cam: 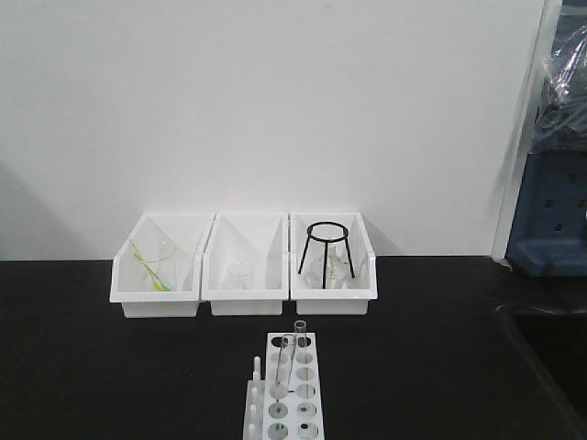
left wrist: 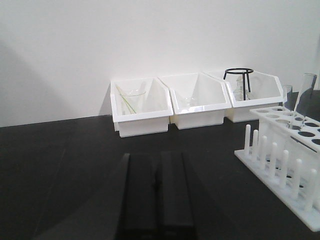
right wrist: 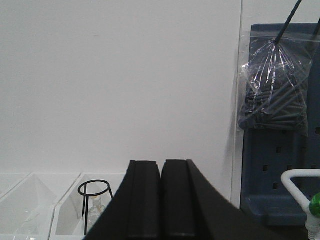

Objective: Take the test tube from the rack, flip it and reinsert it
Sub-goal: 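Drive the base toward the white test-tube rack on the bench, then reach the right gripper to a glass test tube in the rack and grasp it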

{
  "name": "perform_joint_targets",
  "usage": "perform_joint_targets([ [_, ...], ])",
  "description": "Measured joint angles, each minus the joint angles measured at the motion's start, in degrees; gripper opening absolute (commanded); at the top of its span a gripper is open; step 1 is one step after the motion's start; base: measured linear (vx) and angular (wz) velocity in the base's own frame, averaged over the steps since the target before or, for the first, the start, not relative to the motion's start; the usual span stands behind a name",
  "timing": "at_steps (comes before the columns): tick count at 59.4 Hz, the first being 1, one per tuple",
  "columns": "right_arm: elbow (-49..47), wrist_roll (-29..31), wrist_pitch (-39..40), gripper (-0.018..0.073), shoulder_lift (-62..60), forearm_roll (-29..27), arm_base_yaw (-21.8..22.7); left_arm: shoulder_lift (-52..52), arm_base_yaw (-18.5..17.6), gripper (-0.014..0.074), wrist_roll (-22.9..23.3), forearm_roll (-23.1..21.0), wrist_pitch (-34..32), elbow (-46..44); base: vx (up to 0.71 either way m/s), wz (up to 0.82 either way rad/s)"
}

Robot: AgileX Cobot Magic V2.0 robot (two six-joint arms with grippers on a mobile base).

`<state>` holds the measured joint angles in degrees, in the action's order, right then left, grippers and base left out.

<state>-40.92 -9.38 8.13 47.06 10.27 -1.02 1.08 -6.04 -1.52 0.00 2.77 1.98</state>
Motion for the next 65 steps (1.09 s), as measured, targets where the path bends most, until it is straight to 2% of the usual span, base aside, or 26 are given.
perform_joint_targets([
  [6,0.00,0.00,0.04,0.0185,0.15,0.00,0.00,0.00,0.00,-0.0006,0.00,0.00,0.00,0.00,0.00,0.00],
  [20,0.00,0.00,0.06,0.0512,0.15,0.00,0.00,0.00,0.00,-0.0006,0.00,0.00,0.00,0.00,0.00,0.00],
  [26,0.00,0.00,0.06,0.0587,0.15,0.00,0.00,0.00,0.00,-0.0006,0.00,0.00,0.00,0.00,0.00,0.00],
  [32,0.00,0.00,-0.01,0.0598,0.15,0.00,0.00,0.00,0.00,-0.0006,0.00,0.00,0.00,0.00,0.00,0.00],
  [41,0.06,-0.93,2.34,0.0566,0.70,-0.20,0.00,0.00,0.00,-0.0006,0.00,0.00,0.00,0.00,0.00,0.00],
  [54,6.82,-8.48,13.70,0.0488,5.69,1.51,-1.39,0.00,0.00,-0.0006,0.00,0.00,0.00,0.00,0.00,0.00],
  [58,10.13,-10.24,16.93,0.0467,9.02,4.23,-3.40,0.00,0.00,-0.0006,0.00,0.00,0.00,0.00,0.00,0.00],
  [65,14.60,-11.09,24.41,0.0455,16.35,13.25,-8.87,0.00,0.00,-0.0006,0.00,0.00,0.00,0.00,0.00,0.00],
])
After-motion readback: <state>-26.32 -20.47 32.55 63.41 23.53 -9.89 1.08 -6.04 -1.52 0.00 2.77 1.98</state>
